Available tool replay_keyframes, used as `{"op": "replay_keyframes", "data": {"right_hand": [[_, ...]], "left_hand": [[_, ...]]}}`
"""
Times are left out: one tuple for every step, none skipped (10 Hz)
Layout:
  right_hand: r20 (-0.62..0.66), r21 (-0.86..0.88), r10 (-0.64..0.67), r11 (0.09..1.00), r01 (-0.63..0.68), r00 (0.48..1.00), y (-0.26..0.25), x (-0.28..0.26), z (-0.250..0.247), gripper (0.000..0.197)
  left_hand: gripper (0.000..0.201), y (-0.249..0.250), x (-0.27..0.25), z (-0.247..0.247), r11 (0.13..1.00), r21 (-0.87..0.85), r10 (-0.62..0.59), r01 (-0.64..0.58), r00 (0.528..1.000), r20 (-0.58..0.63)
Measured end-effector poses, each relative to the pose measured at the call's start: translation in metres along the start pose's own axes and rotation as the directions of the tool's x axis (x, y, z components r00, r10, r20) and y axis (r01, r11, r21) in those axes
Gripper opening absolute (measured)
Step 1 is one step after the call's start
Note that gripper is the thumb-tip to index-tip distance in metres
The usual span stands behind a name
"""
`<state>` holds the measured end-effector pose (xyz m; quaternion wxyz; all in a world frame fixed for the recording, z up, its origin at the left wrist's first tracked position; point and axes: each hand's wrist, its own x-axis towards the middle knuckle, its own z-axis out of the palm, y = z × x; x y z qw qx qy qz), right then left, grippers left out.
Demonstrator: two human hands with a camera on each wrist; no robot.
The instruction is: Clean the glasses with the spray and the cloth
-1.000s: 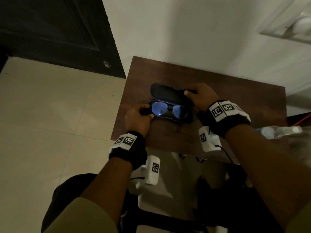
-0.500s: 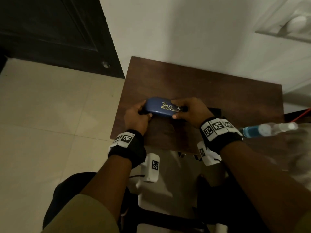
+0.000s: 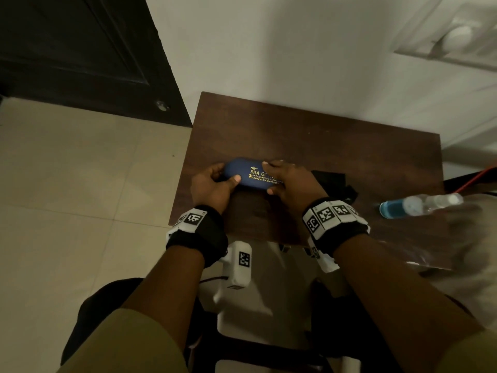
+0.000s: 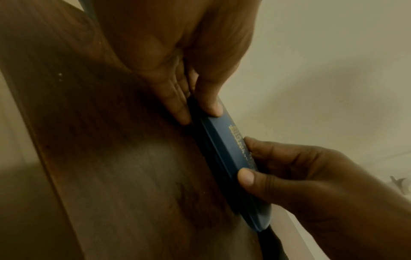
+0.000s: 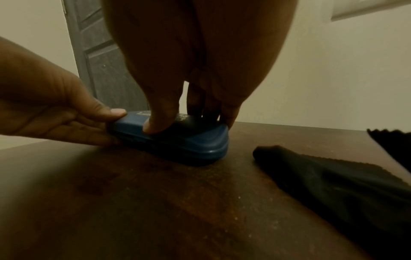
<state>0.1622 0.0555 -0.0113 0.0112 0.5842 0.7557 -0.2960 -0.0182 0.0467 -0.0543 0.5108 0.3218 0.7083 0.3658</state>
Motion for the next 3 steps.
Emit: {"op": "replay_keyframes", "data": {"right_hand": [[0.041, -0.087, 0.023, 0.996, -0.02, 0.999, -0.003, -0.001, -0.001, 0.066], [-0.062, -0.079, 0.057, 0.995, -0.062, 0.996, -0.006, -0.012, 0.0, 0.065], [-0.224, 0.052, 0.116, 0.993, -0.107, 0.968, -0.011, -0.03, 0.002, 0.061]], "left_hand": [[0.048, 0.009, -0.003, 0.001, 0.993, 0.113, 0.031, -0.031, 1.0, -0.004], [0.052, 0.021, -0.013, 0.001, 0.949, 0.285, 0.138, -0.132, 0.99, -0.004], [0.047, 0.034, -0.034, 0.0, 0.878, 0.427, 0.232, -0.215, 0.973, 0.013]]}}
